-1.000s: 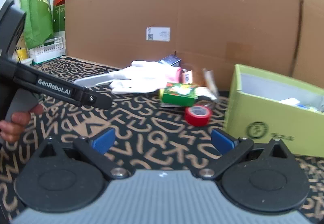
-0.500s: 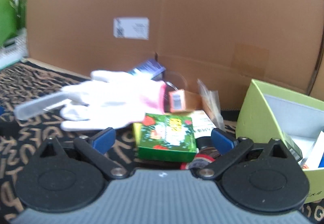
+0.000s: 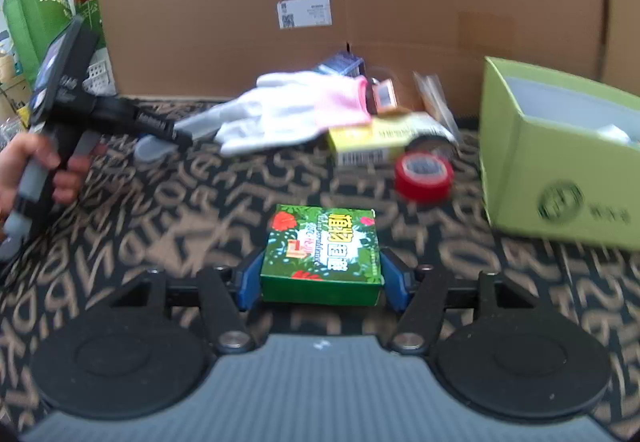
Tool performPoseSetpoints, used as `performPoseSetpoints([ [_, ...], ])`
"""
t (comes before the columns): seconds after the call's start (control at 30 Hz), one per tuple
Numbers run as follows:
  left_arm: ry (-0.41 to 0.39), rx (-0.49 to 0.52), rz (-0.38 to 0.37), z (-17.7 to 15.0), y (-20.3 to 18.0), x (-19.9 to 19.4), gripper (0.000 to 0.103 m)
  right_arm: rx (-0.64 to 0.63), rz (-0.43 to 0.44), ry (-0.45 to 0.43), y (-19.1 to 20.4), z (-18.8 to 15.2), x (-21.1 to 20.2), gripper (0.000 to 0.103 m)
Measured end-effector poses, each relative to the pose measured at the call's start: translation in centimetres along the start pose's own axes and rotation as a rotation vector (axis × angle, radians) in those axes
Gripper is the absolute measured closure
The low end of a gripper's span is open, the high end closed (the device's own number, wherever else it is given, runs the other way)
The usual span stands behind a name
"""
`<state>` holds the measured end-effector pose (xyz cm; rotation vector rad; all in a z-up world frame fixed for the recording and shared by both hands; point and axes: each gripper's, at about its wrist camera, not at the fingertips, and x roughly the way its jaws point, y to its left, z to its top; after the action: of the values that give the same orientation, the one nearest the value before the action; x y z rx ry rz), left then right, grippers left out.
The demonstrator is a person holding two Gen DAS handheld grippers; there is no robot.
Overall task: Organize objects
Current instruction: 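Grasp the clear plastic tube with the left tool and lift it, then carry the clear tube with the left tool while the right carries the green-red box over the shoebox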
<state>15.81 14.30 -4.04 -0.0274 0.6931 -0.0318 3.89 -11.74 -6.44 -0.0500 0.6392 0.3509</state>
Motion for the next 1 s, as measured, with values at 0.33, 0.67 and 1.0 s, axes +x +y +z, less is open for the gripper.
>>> performPoseSetpoints([
  [0.33, 0.09, 0.04, -0.372, -5.7, -6.7, -6.4, 0.092, 0.05, -0.101, 0.0, -1.5, -2.7, -4.3, 0.042],
  [0.67, 0.056, 0.184, -0.242, -5.2, -10.0, -5.0, 0.08, 0.059, -0.125, -0.036, -1.7, -3.0, -4.8, 0.026],
  [1.0, 0.021, 0.21, -0.223, -5.3, -11.7, -4.5, 0.08, 0.047, -0.128, -0.009, -1.3, -2.5, -3.0, 0.035],
])
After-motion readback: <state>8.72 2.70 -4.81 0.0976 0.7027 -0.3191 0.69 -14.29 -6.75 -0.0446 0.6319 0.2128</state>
